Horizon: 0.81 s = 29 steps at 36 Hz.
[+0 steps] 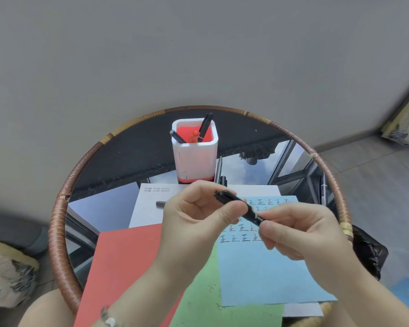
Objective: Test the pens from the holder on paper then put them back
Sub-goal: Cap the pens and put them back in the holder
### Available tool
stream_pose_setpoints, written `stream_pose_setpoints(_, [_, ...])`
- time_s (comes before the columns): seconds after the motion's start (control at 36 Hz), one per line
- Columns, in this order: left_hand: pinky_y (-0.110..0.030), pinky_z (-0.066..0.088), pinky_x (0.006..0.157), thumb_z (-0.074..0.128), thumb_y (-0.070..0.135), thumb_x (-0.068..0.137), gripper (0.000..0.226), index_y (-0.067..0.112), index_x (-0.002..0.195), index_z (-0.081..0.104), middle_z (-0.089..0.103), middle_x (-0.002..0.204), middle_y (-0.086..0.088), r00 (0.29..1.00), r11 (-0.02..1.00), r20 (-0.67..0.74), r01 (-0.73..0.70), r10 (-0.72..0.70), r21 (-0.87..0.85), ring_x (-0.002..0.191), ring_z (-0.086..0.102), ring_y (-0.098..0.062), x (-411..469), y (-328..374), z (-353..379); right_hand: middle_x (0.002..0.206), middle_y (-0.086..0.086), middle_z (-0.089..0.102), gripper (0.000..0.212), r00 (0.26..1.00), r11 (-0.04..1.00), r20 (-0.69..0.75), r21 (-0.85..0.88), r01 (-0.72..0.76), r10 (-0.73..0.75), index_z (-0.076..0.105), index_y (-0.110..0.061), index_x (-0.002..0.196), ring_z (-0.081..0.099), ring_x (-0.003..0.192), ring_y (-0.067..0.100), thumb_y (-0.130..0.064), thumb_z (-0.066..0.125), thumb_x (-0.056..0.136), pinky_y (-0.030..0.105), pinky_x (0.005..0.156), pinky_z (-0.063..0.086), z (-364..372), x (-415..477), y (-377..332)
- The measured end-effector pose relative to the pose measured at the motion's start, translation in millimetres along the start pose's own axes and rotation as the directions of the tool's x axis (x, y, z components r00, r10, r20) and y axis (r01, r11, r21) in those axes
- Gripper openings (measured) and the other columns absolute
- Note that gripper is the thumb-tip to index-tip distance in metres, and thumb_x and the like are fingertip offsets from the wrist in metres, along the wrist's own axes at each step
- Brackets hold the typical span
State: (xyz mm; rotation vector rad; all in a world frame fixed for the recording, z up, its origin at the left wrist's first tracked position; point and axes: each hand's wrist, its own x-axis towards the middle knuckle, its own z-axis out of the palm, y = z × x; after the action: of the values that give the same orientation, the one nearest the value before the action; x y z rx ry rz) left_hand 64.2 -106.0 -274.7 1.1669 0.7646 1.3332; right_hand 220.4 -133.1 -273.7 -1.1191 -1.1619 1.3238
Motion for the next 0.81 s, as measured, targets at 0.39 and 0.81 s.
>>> stream_pose_setpoints(0.39, [-0.016,0.053,0.056,0.063,0.010,0.084,0.006,0.007,0.082,0.059,0.060,0.074,-0.004,0.883,0.958,-0.377,0.281,-0.279,-0.051,0.064,0.065,-0.006,15.8,-39.0,9.8,0.097,0.007,0.063,0.015,0.852,0.353,-0.381,-0.900,-0.254,-0.358,0.069,-0.014,0.094,0.054,0.091,0.026,-0.014,0.056,0.087,0.031,0.071,0.039,-81.0,20.3,31.2])
stream_pose_setpoints(0.81, [-0.017,0.052,0.062,0.064,0.006,0.080,0.005,0.010,0.081,0.061,0.069,0.067,0.001,0.951,0.991,-0.310,0.024,0.019,0.132,0.069,0.066,-0.017,6.4,-21.3,11.8,0.103,0.007,0.057,0.039,0.913,0.506,-0.381,-0.822,-0.262,-0.147,0.058,-0.015,0.115,0.048,0.089,0.018,0.001,0.047,0.080,0.027,0.072,0.036,-77.3,45.5,32.7])
